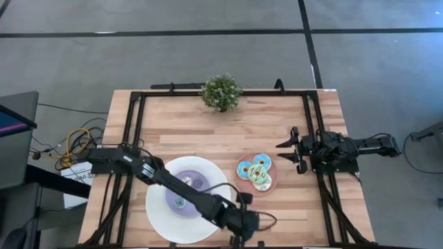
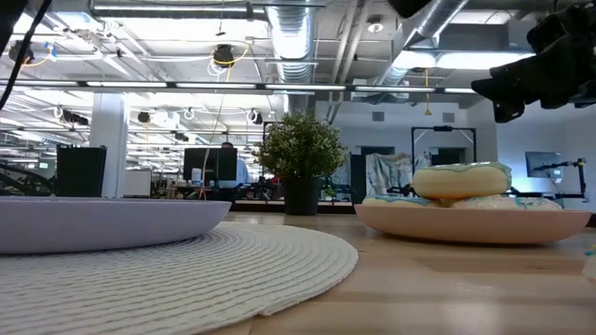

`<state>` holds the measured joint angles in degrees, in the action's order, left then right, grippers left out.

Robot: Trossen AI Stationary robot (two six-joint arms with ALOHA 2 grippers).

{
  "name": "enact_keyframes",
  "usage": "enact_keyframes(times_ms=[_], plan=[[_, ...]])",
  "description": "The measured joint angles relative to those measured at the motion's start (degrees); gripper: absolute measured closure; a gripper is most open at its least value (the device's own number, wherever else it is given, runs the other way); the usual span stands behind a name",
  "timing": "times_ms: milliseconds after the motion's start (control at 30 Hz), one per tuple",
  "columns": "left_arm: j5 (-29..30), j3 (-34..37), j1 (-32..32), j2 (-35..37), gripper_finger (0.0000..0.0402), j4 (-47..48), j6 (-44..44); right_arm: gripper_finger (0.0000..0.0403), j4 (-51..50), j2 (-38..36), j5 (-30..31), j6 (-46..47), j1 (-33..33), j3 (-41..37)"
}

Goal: Pick & Place donuts
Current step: Put the small green donut on the violet plate

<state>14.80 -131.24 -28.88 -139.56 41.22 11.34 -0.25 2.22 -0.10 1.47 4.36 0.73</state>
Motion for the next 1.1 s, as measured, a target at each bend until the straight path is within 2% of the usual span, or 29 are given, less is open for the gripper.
enact_keyframes(times_ms=[100,267,367,500,667,800,933,1100], plan=[[2.05,-3.86,-0.18,-2.70,0.0398,-0.50,-0.91,0.0254,-0.02,0.02,0.00,0.01,0.00,0.00],[0.96,-3.32,1.26,-3.03,0.0358,-1.11,-0.68,0.0259,-0.04,0.02,0.00,0.01,0.00,0.00],[-3.44,-3.32,2.20,-3.07,0.0314,-0.25,2.06,0.0259,-0.04,0.02,0.00,0.01,0.00,0.00],[-7.18,-3.30,2.89,-3.14,0.0244,-0.68,1.47,0.0257,-0.07,0.02,0.00,0.02,0.00,0.00],[-7.38,-3.28,2.97,-3.14,0.0158,-0.12,-2.76,0.0255,-0.09,0.02,0.00,0.03,0.00,0.00],[-6.76,-2.50,2.60,-4.30,0.0107,-0.30,-6.50,0.0258,-0.09,0.02,0.01,0.03,0.00,0.00],[-7.70,-2.12,2.46,-6.45,0.0076,-2.62,-8.49,0.0259,0.04,-0.03,0.06,0.03,0.00,0.00],[-11.61,-1.56,3.02,-7.16,0.0066,-5.48,-6.05,0.0256,0.19,0.81,0.28,0.05,-0.01,0.00]])
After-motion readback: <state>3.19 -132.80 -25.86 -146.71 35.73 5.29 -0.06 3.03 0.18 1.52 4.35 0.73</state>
